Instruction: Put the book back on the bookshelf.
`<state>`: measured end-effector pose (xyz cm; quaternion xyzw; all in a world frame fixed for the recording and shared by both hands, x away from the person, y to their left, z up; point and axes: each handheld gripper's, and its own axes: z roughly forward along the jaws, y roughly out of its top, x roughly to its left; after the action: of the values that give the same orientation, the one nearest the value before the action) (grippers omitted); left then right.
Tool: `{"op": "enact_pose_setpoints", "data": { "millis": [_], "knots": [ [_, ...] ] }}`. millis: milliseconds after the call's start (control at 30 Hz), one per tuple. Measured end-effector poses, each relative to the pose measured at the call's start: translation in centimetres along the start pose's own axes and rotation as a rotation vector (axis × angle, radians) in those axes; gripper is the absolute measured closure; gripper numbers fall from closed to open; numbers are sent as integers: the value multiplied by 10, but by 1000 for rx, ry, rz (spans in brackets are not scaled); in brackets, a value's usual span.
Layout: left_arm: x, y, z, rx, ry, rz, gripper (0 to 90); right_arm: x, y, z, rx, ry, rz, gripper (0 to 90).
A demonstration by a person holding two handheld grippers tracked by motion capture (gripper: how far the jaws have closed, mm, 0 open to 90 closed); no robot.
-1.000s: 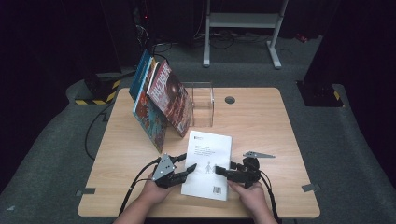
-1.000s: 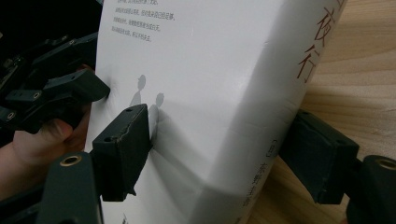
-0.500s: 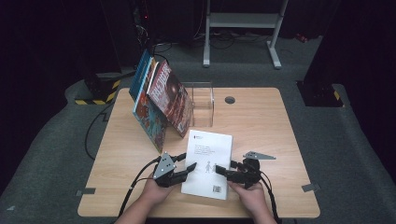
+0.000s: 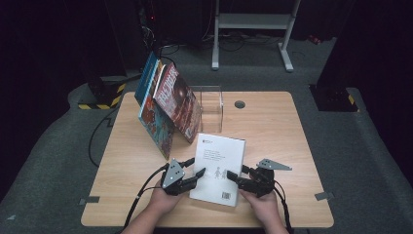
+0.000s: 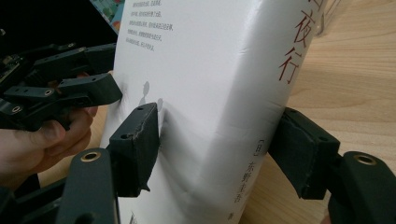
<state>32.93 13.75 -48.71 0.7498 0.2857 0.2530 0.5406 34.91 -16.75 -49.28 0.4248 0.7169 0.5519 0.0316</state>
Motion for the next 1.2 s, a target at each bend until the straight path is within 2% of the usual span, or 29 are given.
{"op": "enact_pose_setpoints", "data": {
  "millis": [100,500,533,567,600,667,767,1000,1033,1133,1200],
  "knots": [
    [-1,0,0,2,7,0,476,-1,0,-2,-6,11,-1,369],
    [-4,-1,0,-2,32,-12,463,1,-2,-2,-20,1,-19,370],
    [-4,-1,0,-2,32,-12,422,1,-2,-3,-21,1,-20,374],
    [-14,-3,1,-3,125,145,428,1,-2,-3,-26,4,-25,379],
    [-19,-3,2,11,129,189,460,1,-2,-3,-30,6,-21,381],
    [-21,-4,5,21,103,166,463,0,-2,-3,-28,7,3,381],
    [-21,-6,6,9,89,141,452,-3,-3,-2,-25,9,9,382],
    [-19,-8,5,-13,115,129,396,-2,-3,-2,-30,9,-6,382],
    [-16,-8,4,-10,114,111,376,-2,-3,-2,-30,9,-7,382],
    [-5,-10,4,-12,94,1,342,-2,-3,-3,-26,8,-9,382],
    [2,-11,4,-10,64,-79,328,-1,-3,-3,-26,6,-10,381]
  ]
}}
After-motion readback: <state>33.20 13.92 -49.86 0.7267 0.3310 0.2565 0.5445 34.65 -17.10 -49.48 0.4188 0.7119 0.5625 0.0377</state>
